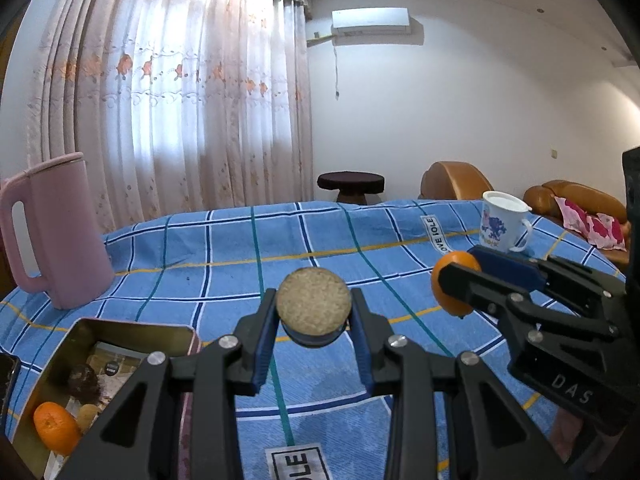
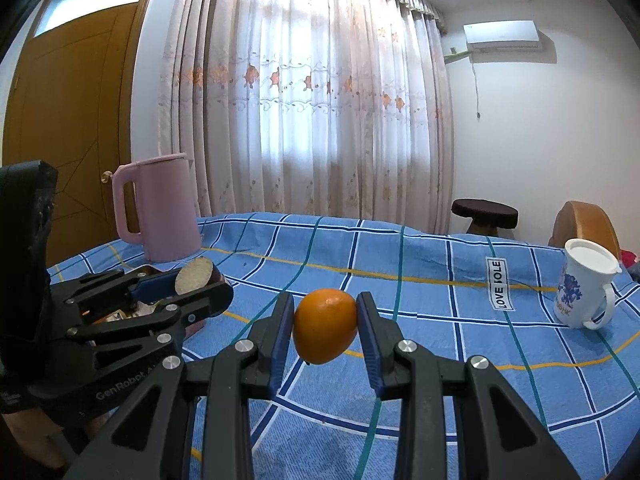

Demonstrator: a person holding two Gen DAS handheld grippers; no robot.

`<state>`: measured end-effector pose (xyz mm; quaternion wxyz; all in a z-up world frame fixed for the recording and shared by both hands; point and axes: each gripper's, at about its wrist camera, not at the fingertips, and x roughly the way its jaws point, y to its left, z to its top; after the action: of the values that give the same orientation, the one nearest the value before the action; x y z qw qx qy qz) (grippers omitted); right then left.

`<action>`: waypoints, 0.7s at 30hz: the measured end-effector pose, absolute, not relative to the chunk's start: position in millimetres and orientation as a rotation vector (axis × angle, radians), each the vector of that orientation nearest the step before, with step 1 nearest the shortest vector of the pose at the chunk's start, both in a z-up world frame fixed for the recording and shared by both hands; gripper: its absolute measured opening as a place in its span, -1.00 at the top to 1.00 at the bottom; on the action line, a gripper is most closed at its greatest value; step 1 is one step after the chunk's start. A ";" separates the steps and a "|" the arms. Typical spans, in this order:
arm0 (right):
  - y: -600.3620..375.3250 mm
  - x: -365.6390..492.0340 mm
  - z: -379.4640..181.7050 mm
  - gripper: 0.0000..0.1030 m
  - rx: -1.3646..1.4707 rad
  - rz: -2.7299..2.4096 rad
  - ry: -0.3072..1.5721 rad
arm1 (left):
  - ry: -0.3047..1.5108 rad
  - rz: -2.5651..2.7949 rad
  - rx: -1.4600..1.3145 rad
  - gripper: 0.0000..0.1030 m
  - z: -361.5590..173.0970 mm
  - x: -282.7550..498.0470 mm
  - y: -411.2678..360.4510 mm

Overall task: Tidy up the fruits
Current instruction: 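Carry the cake and small orange over the tin box with both grippers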

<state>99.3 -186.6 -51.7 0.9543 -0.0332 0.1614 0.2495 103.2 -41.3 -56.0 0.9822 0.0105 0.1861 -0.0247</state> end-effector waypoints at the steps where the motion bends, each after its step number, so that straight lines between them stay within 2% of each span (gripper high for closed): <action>1: -186.6 98.9 -51.6 0.34 -0.068 0.505 0.325 | 0.371 -0.049 0.020 0.30 -55.8 102.7 -41.0; 21: -189.5 83.0 -49.0 0.34 -0.081 0.496 0.275 | 0.349 -0.039 0.021 0.30 -54.1 95.1 -41.5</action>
<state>83.0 -189.5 -49.0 0.9592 -0.0397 0.1356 0.2447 95.1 -41.5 -54.1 0.9846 0.0105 0.1734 -0.0192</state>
